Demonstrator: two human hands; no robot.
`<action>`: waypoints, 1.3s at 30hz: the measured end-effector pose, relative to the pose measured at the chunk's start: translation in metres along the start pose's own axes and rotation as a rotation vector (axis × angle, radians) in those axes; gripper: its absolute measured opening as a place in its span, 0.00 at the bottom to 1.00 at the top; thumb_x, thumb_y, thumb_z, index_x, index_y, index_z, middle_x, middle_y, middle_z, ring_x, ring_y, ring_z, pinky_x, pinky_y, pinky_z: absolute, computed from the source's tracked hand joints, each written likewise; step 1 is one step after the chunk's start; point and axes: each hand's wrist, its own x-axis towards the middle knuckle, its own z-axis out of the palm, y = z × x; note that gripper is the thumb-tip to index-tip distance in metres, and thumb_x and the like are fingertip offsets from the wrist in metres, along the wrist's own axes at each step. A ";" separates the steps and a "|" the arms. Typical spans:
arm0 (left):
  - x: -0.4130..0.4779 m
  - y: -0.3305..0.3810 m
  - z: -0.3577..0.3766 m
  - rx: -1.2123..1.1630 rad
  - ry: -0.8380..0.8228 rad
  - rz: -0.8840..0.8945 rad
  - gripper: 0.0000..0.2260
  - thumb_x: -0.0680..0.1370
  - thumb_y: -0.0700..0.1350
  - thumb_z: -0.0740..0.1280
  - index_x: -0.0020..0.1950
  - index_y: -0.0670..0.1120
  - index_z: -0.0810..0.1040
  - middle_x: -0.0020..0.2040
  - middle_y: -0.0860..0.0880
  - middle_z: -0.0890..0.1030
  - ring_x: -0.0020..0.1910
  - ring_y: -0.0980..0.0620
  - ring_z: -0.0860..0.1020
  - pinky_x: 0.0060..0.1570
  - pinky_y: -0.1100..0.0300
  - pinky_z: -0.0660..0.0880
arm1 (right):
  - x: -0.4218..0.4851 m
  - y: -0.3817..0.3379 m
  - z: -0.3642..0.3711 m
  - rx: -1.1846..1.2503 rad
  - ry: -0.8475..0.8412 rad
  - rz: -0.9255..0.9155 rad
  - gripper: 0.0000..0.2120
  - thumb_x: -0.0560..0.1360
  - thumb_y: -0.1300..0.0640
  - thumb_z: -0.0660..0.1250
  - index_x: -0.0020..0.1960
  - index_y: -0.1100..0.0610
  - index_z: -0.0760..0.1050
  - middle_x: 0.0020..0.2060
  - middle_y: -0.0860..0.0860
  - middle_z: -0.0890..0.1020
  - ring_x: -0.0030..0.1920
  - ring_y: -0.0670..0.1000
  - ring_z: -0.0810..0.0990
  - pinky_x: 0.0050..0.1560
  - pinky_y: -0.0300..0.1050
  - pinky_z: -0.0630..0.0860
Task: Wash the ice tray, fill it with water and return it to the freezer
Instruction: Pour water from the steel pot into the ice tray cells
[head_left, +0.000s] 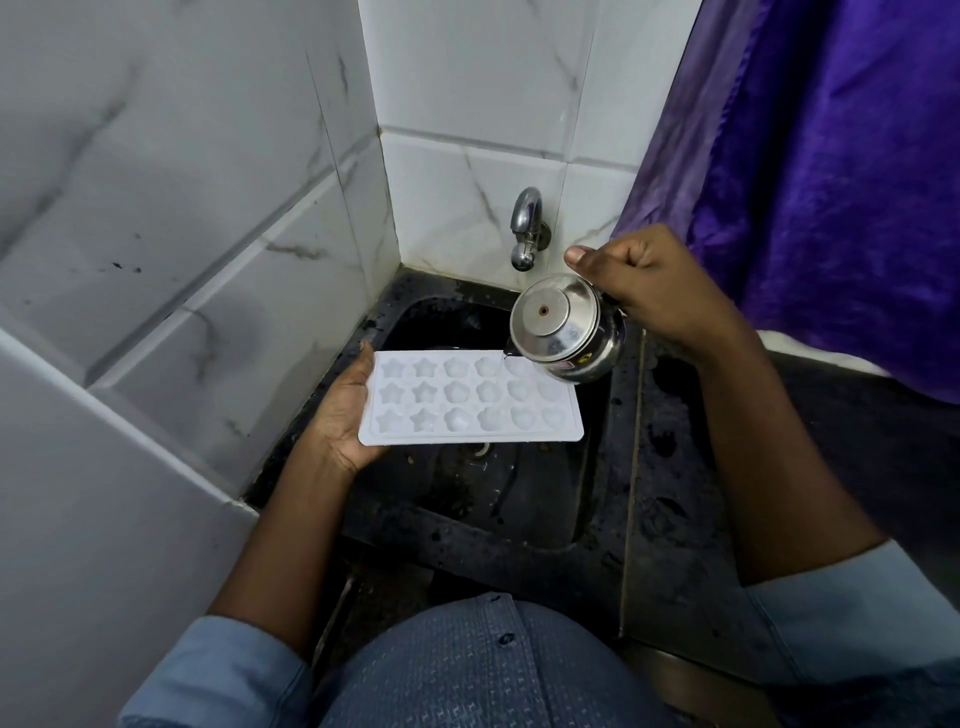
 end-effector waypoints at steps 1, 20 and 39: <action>0.001 -0.001 0.000 0.003 -0.002 -0.001 0.31 0.85 0.64 0.58 0.55 0.40 0.89 0.62 0.36 0.85 0.55 0.36 0.87 0.48 0.37 0.85 | 0.000 0.000 0.001 0.005 0.002 -0.001 0.31 0.83 0.50 0.69 0.31 0.67 0.60 0.27 0.54 0.61 0.25 0.48 0.58 0.35 0.32 0.68; 0.005 -0.017 0.019 0.000 -0.110 -0.055 0.33 0.84 0.66 0.56 0.72 0.40 0.78 0.67 0.34 0.82 0.60 0.35 0.84 0.50 0.37 0.84 | 0.004 -0.001 0.005 -0.050 -0.045 -0.009 0.29 0.83 0.52 0.68 0.29 0.62 0.62 0.25 0.53 0.61 0.25 0.49 0.59 0.33 0.30 0.67; 0.008 -0.019 0.018 0.026 -0.098 -0.054 0.35 0.83 0.68 0.57 0.76 0.40 0.75 0.71 0.34 0.79 0.68 0.33 0.79 0.68 0.35 0.72 | 0.001 -0.003 0.003 -0.038 -0.037 0.004 0.28 0.83 0.51 0.68 0.29 0.58 0.62 0.24 0.52 0.61 0.25 0.49 0.59 0.32 0.33 0.65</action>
